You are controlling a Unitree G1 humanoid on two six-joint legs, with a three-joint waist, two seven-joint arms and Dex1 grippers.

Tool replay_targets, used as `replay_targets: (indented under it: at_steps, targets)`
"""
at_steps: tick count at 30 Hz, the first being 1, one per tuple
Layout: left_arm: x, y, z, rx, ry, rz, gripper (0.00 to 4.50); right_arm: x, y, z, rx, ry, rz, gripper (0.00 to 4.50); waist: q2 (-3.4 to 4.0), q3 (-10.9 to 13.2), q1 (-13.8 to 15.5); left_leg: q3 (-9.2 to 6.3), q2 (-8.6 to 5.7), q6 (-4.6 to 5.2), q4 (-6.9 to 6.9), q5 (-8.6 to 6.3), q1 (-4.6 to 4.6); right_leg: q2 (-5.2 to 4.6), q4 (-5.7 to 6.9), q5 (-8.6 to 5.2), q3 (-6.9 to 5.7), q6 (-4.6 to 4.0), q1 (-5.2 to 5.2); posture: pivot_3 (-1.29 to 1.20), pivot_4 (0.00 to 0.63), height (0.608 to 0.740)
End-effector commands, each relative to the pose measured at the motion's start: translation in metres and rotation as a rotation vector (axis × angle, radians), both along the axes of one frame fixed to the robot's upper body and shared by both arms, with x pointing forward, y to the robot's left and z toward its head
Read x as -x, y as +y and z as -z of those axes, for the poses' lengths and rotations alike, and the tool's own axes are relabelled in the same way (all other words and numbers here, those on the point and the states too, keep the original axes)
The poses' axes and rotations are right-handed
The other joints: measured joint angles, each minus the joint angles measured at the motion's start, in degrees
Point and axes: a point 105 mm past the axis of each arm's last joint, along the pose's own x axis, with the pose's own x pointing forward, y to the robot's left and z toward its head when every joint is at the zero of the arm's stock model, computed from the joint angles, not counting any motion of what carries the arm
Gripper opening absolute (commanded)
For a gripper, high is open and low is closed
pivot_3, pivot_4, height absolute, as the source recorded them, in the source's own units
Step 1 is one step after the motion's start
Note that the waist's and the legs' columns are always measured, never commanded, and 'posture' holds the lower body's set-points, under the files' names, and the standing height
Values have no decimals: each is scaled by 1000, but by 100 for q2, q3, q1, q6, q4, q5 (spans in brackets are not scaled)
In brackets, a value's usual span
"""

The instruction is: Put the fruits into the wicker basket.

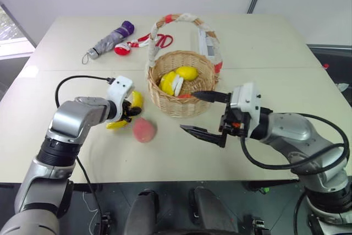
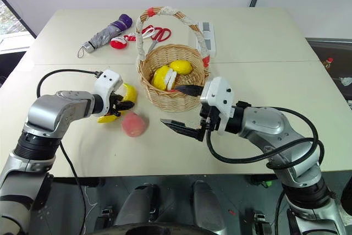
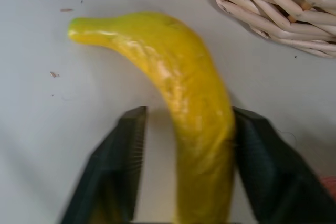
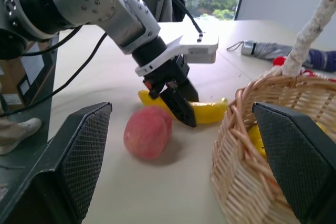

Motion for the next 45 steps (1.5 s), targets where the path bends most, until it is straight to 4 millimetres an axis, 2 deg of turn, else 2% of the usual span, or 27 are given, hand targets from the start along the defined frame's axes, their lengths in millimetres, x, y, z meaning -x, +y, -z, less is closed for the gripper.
replay_targets:
  at_steps: [1,3,5,7,10,11,13,15,18,20,23,26,29,31,34,37,38,40,43,45]
  targets:
    - [-5,10,-9,-53,-49,-21,539,3,5,-10,-24,-55,-9,4500,0,0,1,0,0,0,0,0,0,0,0,0,0,0,0,0,150,740]
    - [-12,25,-19,-52,-106,-77,497,1,5,-10,-29,-60,-3,4500,0,0,-9,0,0,0,0,0,0,-1,0,0,0,0,0,0,150,740]
    - [-16,39,-44,11,-215,-98,497,0,4,-10,-29,-65,5,4500,0,0,-20,0,1,0,0,0,0,1,1,0,0,0,-2,0,150,740]
    - [-7,40,-75,108,-340,-9,497,-2,3,-9,-28,-69,14,4500,-1,0,-21,2,4,0,-1,0,-2,0,3,0,0,0,-8,0,150,740]
    - [32,17,-114,203,-475,276,497,-5,-1,-10,-26,-77,24,4500,-1,1,-15,8,12,-1,-6,0,-7,-9,2,-1,2,-2,-17,0,150,740]
    - [41,11,-118,216,-484,334,497,-6,-1,-10,-25,-78,25,4500,-1,1,-5,6,12,-1,-8,0,-8,-13,2,-1,1,-3,-17,0,150,740]
    - [60,-15,-129,270,-490,491,497,-9,-2,-11,-21,-85,26,4500,-1,1,58,2,7,-1,-6,0,-8,-18,-2,-1,-2,-3,-8,0,150,740]
    - [69,-33,-133,280,-485,579,497,-11,-2,-12,-19,-91,25,4500,-2,0,67,0,1,-1,1,0,-7,-21,-12,-1,-6,-2,7,0,150,740]
    - [65,-63,-126,204,-488,658,497,-14,-3,-14,-20,-101,28,4500,-3,0,38,2,-4,0,9,0,-6,-16,-17,0,-6,0,14,0,150,740]
    - [53,-81,-116,140,-462,670,497,-16,-3,-16,-23,-106,32,4500,-3,-1,21,6,-12,0,9,0,-3,-9,-16,1,-5,2,14,0,150,740]
    - [9,-105,-112,94,-465,596,497,-18,-2,-20,-41,-120,52,4500,-3,0,17,8,-15,1,7,0,-4,-1,-12,1,-6,2,13,0,150,740]
    - [-11,-116,-113,90,-473,575,497,-18,-1,-22,-53,-126,68,4500,-2,0,-26,10,-14,1,7,0,-4,6,-10,1,-5,2,7,0,150,740]
    - [-18,-123,-115,126,-468,591,497,-16,0,-22,-60,-126,83,4500,0,-1,-9,7,-11,2,1,0,-3,8,-7,0,-5,0,4,0,150,740]
    - [-17,-126,-115,162,-451,618,1564,-14,1,-22,-66,-125,92,4500,0,-1,5,7,-9,2,1,0,-4,8,-7,0,-5,0,3,0,150,740]
    - [-14,-123,-122,210,-450,624,2837,-13,1,-21,-66,-126,103,4500,0,-1,10,4,-10,1,4,1,-8,5,-7,0,-5,1,3,0,150,740]
    - [-9,-112,-133,294,-441,612,4263,-13,1,-22,-68,-125,109,4500,0,0,-10,0,-8,1,4,1,-8,3,-6,1,-4,1,1,0,150,740]
    - [-6,-103,-137,323,-440,600,4452,-13,1,-22,-68,-124,108,4500,0,0,-19,-3,-8,1,4,1,-7,3,-5,1,-4,1,0,0,150,740]
    - [-3,-90,-141,353,-440,575,4452,-12,1,-22,-69,-123,107,4500,0,0,-37,-3,-2,1,2,1,-6,4,-3,0,-3,1,-4,0,150,740]
    - [8,-33,-147,370,-468,484,4452,-13,3,-22,-66,-125,95,4500,1,0,-112,-1,2,1,1,1,-4,5,3,0,-1,1,-7,0,150,740]
    - [18,-10,-144,335,-460,461,4452,-14,3,-23,-65,-126,88,4500,2,1,-178,0,7,1,-2,1,-3,4,4,0,0,0,-10,0,150,740]
